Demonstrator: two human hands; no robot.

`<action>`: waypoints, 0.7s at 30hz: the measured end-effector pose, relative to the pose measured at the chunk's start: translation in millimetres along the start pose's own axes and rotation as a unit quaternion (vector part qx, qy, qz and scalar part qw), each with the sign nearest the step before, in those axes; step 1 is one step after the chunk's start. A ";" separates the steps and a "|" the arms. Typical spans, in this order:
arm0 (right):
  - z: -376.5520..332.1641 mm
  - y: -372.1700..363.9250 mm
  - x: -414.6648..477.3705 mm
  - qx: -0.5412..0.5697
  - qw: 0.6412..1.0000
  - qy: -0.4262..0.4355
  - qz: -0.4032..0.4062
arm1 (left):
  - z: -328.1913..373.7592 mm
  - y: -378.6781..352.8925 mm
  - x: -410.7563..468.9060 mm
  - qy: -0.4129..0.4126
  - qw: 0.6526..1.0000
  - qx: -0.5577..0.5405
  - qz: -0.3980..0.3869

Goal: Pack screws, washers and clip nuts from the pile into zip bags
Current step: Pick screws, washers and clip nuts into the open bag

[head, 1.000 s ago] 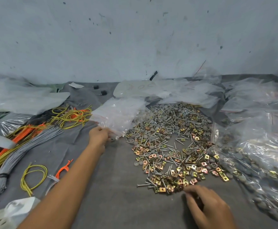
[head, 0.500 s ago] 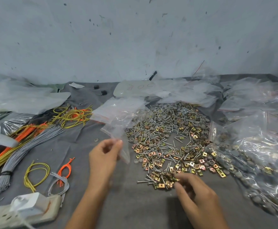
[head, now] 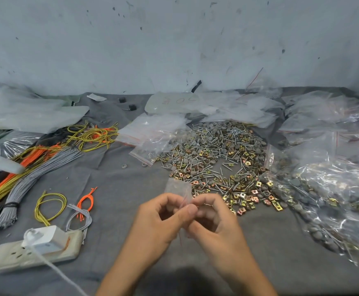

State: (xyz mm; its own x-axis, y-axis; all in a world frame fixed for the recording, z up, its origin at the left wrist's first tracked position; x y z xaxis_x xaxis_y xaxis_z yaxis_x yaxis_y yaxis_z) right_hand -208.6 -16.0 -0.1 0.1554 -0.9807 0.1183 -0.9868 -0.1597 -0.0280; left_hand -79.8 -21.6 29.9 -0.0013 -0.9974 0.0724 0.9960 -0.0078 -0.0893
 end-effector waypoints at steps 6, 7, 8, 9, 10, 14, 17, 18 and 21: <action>5.3 2.0 -3.9 0.069 0.997 -0.005 0.020 | 10.8 9.3 -16.5 -0.066 0.985 0.162 0.012; 4.8 1.4 -5.0 0.053 0.998 0.006 0.019 | 15.3 8.8 -20.6 -0.097 0.968 0.232 0.013; 2.9 -0.8 -6.7 0.032 0.999 0.021 0.013 | 18.1 6.9 -24.4 -0.118 0.953 0.279 0.009; 0.5 -4.5 -8.7 0.004 0.999 0.040 0.003 | 19.0 6.1 -27.2 -0.126 0.944 0.306 0.007; -2.2 -8.5 -11.0 -0.034 0.998 0.060 -0.006 | 20.0 7.3 -29.3 -0.133 0.937 0.322 0.013; -8.2 -18.8 -18.6 -0.246 0.964 0.105 -0.009 | 31.0 26.6 -35.3 -0.164 0.901 0.388 0.098; -7.1 -34.3 -19.6 -0.389 0.913 0.107 -0.055 | 36.6 19.6 -39.4 -0.190 0.883 0.421 0.088; -7.1 -38.4 -18.9 -0.411 0.903 0.109 -0.068 | 37.0 16.0 -40.7 -0.197 0.882 0.421 0.078; -10.9 -44.7 -14.5 -0.434 0.891 0.112 -0.071 | 38.1 13.5 -45.2 -0.222 0.872 0.431 0.065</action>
State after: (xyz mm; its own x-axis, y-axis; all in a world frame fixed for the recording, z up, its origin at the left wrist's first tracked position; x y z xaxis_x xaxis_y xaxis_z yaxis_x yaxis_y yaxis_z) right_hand -167.2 6.6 10.2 0.3644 -0.8947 0.2582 -0.6370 -0.0372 0.7700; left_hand -62.9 26.2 63.3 -0.0382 -0.8583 0.5118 0.6829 0.3514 0.6404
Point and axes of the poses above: each hand's wrist, its own x-axis towards the middle knuckle, its own y-axis out of the back of the hand, z = x × y, the point moved 9 cm from there along x, towards the middle knuckle, and after that the axes turned 10 degrees about -x, right-handed, at the moved point
